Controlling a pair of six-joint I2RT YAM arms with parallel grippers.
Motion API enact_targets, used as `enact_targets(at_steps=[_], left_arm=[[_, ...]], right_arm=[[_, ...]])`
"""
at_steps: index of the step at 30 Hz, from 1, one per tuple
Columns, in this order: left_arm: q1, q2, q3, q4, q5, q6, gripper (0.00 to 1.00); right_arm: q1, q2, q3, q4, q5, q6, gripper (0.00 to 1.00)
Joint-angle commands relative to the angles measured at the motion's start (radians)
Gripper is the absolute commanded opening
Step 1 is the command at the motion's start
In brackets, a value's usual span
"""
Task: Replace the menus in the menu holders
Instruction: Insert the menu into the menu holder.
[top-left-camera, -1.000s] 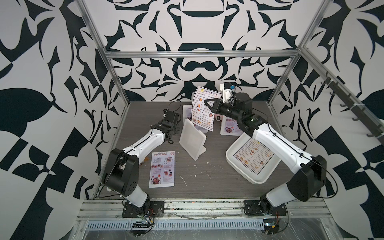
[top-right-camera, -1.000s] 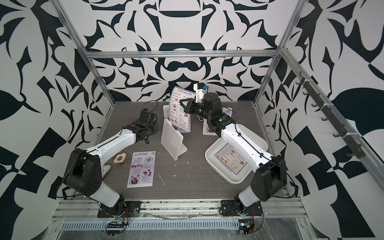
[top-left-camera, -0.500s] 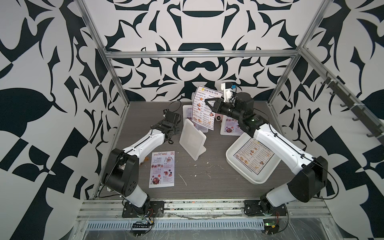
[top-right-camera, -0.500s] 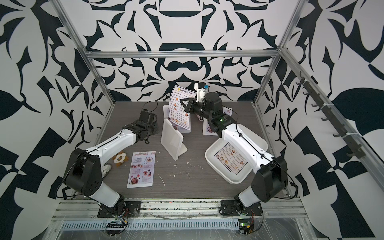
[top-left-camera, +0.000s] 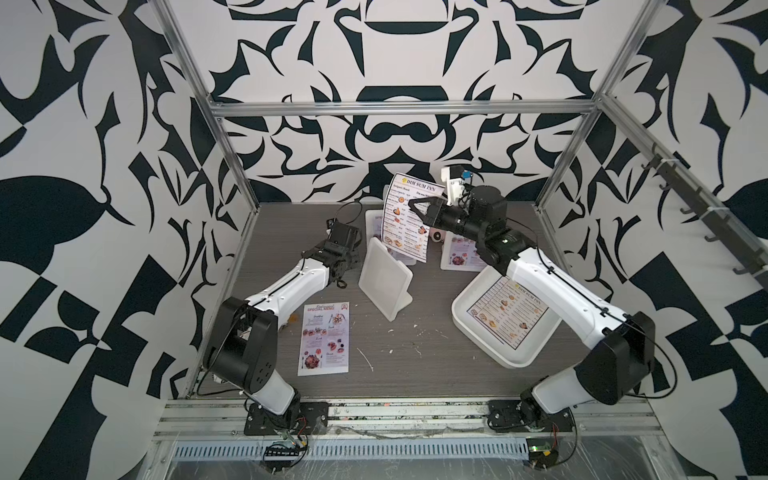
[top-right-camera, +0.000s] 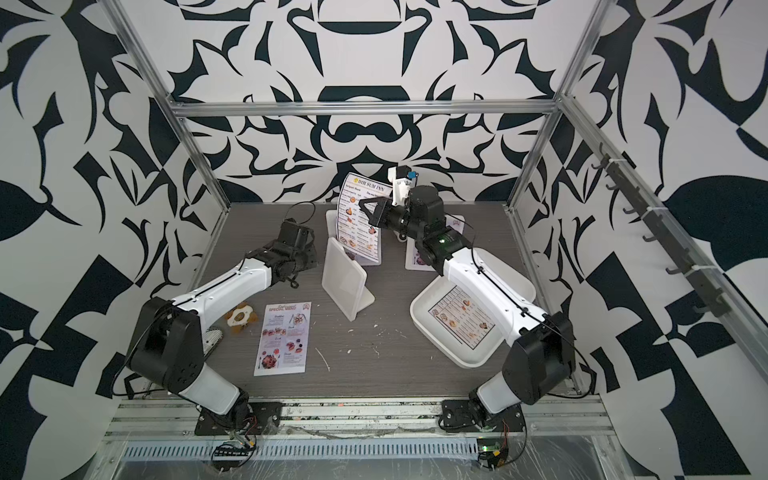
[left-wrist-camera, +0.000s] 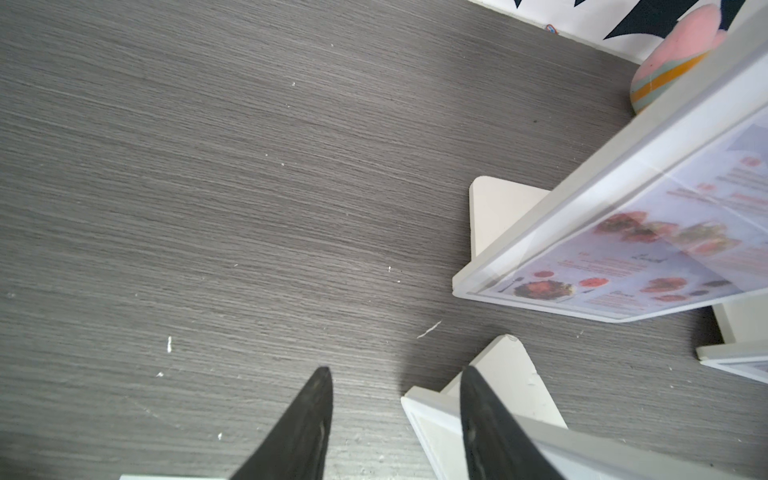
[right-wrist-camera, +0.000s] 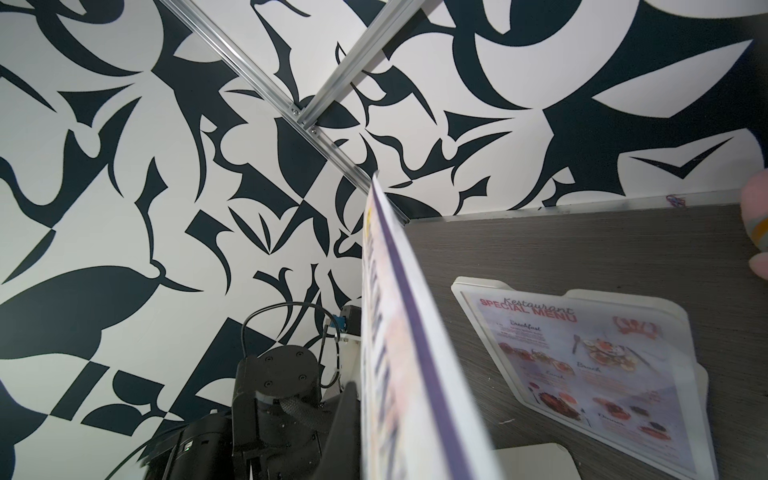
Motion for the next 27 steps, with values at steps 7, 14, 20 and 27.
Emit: enact_targets(at_steps=[7, 14, 20, 27], left_arm=[[0.005, -0.020, -0.012, 0.002, 0.001, -0.007, 0.52], [0.006, -0.017, -0.012, 0.002, 0.001, -0.006, 0.52], [0.006, -0.021, -0.010, 0.000, -0.002, -0.003, 0.52], [0.007, -0.019, -0.008, -0.001, -0.001, -0.003, 0.52]], right_arm=[[-0.005, -0.025, 0.003, 0.057, -0.020, 0.007, 0.00], [-0.004, -0.018, 0.000, 0.054, -0.025, 0.008, 0.00], [-0.003, -0.013, -0.001, 0.053, -0.022, 0.004, 0.00], [-0.004, -0.015, -0.003, 0.057, -0.019, 0.001, 0.00]])
